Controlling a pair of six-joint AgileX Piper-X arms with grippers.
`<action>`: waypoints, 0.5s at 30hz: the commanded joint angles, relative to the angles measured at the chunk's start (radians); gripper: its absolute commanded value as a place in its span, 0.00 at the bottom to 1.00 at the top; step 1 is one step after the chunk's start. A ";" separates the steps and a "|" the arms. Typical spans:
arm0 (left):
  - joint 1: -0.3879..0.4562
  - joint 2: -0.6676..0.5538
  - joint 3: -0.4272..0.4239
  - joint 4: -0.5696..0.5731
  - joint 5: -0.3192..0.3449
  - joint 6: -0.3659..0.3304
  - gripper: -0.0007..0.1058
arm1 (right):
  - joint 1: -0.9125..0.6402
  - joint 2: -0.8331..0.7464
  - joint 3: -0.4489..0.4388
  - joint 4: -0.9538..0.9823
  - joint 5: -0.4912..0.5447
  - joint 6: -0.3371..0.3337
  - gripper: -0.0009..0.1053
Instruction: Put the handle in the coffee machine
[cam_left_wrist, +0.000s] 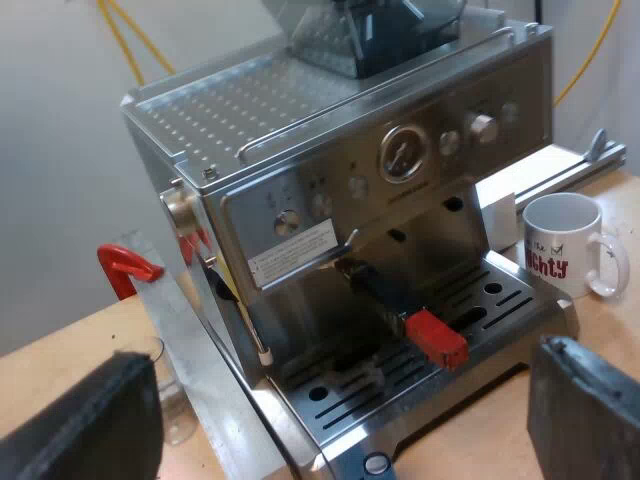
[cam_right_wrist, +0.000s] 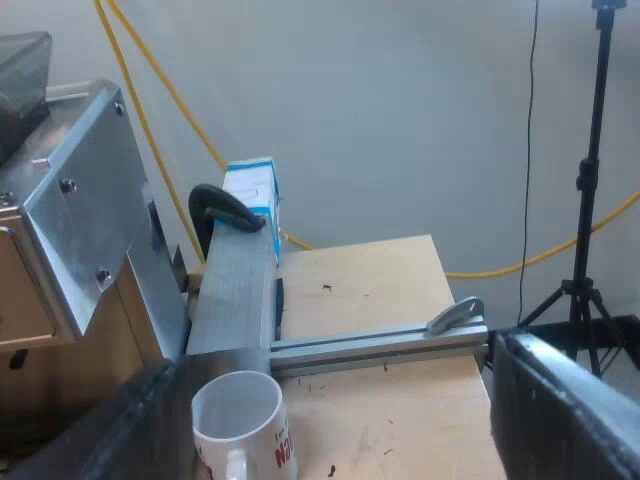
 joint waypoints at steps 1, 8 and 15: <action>0.000 -0.058 0.022 0.017 0.021 0.002 0.72 | -0.005 -0.036 -0.008 0.050 -0.007 0.001 0.60; 0.000 -0.164 0.090 0.108 0.023 0.039 0.72 | -0.005 -0.075 -0.008 0.124 -0.007 -0.001 0.60; 0.000 -0.261 0.172 0.144 0.027 0.072 0.72 | -0.005 -0.083 -0.008 0.178 -0.007 -0.005 0.60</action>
